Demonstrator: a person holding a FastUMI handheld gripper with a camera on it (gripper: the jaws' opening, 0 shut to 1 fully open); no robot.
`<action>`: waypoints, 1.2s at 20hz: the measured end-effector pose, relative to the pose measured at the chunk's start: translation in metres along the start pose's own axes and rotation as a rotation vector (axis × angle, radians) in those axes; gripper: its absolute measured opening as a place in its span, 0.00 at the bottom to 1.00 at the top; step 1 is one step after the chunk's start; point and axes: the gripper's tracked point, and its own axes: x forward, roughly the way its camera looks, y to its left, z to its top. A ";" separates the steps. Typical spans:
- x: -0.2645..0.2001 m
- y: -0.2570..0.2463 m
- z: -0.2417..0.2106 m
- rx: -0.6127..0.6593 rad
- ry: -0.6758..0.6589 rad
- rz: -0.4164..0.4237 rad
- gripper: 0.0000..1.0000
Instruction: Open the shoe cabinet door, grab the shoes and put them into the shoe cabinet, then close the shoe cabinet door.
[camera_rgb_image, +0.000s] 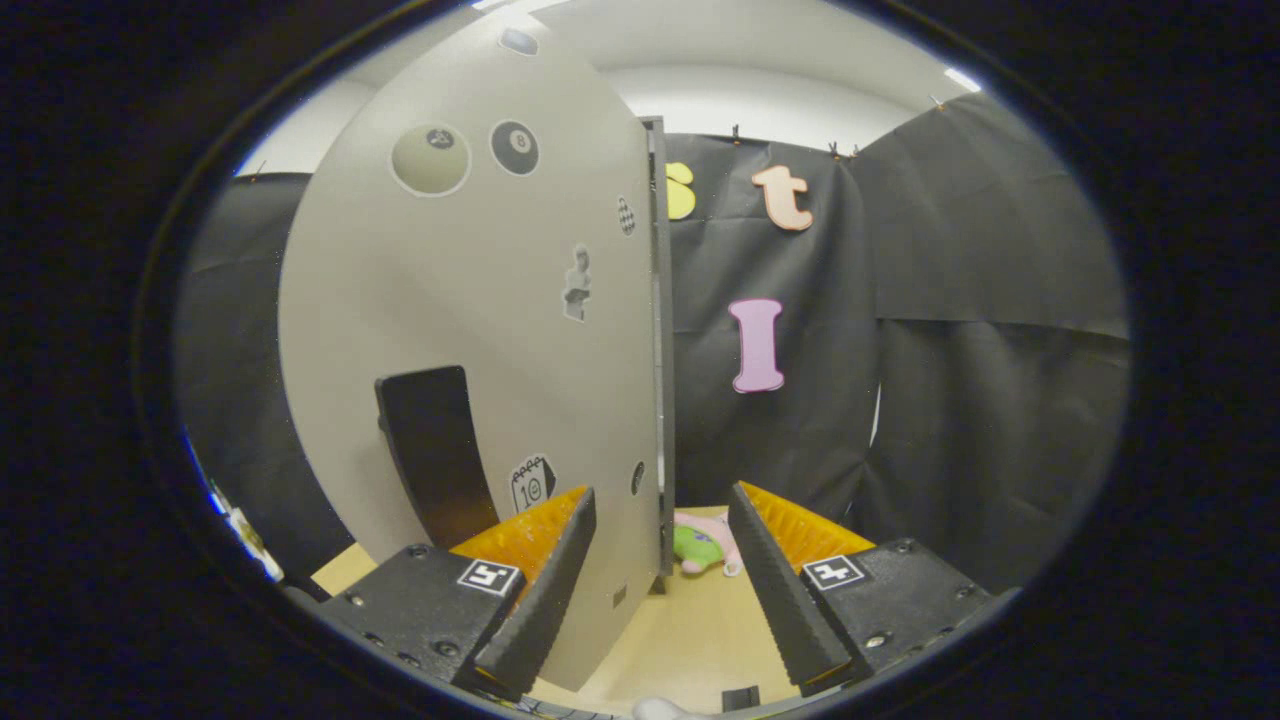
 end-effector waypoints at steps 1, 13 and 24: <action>0.004 0.012 -0.001 0.003 -0.004 0.001 0.89; 0.058 0.167 -0.009 0.026 0.012 0.174 0.95; 0.085 0.193 -0.002 -0.030 0.033 0.159 0.97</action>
